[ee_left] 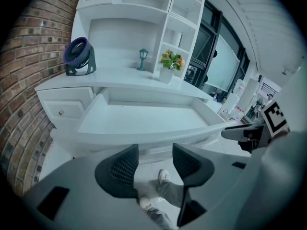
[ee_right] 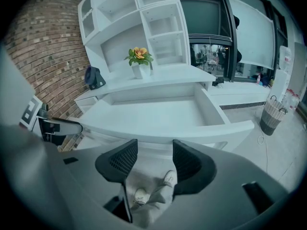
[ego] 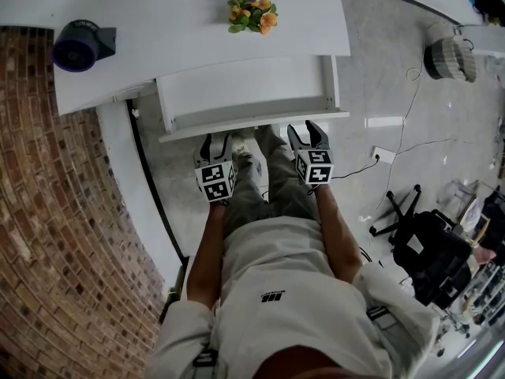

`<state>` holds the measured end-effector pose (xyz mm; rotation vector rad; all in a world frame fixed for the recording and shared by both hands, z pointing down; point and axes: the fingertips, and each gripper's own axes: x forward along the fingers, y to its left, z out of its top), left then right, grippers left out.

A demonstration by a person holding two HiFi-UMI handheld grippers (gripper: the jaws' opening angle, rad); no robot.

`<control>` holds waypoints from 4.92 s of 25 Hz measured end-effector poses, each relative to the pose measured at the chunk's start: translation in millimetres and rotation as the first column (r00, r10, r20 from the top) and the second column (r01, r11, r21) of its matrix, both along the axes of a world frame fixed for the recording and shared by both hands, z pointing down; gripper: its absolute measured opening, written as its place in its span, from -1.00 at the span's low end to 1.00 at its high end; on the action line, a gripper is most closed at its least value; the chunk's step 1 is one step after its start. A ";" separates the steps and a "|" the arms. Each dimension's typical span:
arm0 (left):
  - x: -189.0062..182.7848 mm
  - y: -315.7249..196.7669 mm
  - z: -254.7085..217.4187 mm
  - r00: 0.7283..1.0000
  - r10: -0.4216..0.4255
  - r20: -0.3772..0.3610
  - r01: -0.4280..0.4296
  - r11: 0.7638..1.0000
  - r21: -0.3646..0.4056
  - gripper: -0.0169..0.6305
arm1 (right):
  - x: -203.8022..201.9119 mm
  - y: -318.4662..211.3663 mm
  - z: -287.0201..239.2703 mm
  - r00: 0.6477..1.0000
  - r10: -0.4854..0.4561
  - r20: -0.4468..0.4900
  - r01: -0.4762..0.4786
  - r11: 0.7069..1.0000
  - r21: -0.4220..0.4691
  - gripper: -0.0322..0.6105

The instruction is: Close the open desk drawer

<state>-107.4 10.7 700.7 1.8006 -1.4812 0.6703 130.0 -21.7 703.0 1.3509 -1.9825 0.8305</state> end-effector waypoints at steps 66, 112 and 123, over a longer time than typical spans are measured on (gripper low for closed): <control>-13.3 -74.4 -0.7 1.000 -0.024 -0.015 0.024 0.999 0.025 -0.31 | -9.0 -73.5 0.5 0.998 -0.055 -0.015 0.055 0.998 -0.018 -0.21; -20.6 -127.8 -0.3 0.999 -0.037 -0.010 0.038 0.998 0.055 -0.32 | -11.7 -128.7 9.9 1.000 -0.021 0.008 0.021 1.000 0.012 -0.22; -22.6 -140.1 -0.2 0.999 -0.039 -0.007 0.039 0.997 0.063 -0.32 | -13.7 -140.1 10.2 1.000 -0.027 0.006 0.027 0.999 0.017 -0.22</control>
